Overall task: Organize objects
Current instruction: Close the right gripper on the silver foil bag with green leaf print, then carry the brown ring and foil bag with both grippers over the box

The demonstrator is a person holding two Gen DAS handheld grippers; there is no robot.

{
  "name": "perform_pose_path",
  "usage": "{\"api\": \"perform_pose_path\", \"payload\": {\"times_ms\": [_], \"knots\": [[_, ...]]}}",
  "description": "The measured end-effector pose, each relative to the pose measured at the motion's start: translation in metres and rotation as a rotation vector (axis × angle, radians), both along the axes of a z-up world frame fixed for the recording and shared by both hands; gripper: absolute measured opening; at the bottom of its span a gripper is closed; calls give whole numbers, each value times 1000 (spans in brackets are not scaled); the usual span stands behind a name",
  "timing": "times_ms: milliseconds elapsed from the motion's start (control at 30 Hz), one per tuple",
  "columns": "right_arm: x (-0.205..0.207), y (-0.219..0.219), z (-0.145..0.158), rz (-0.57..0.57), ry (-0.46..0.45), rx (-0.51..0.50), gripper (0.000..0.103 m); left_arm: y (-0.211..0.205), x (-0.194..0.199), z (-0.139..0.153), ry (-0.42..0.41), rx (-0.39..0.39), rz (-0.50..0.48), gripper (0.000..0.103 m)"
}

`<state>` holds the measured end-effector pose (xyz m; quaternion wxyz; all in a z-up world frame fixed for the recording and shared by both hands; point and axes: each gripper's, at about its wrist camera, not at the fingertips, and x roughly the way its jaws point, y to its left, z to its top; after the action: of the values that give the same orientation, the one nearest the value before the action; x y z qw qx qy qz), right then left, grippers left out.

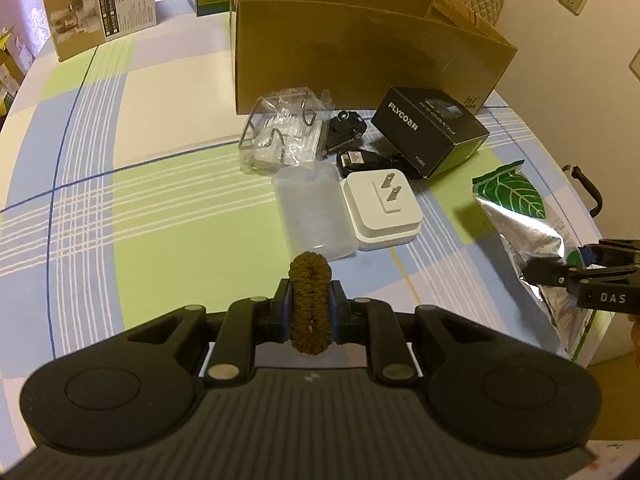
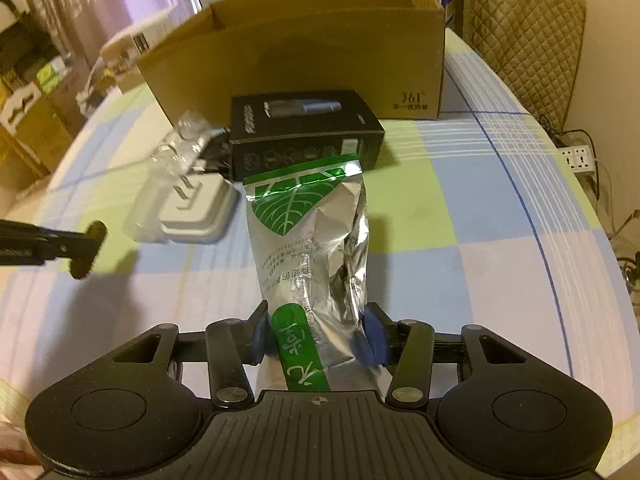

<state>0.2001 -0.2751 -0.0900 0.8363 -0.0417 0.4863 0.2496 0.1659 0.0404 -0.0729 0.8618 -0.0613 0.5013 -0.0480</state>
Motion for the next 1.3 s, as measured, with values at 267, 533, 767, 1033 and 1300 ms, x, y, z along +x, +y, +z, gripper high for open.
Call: {"api": "perform_pose_path", "payload": {"times_ms": [267,533,767,1033,1300], "knots": [[-14,14,24,-36,-20,48,46,7,-4,16,-46,-12,-24,15],[-16,23,47,-40,-46,106,46,12,-1,29,-79,-25,-21,15],[14,24,68,-34,-72,151,46,13,10,44,-124,-20,9,15],[68,21,90,5,-102,188,46,13,43,70,-179,-6,72,15],[133,25,113,43,-148,224,46,-1,99,97,-241,31,99,15]]}}
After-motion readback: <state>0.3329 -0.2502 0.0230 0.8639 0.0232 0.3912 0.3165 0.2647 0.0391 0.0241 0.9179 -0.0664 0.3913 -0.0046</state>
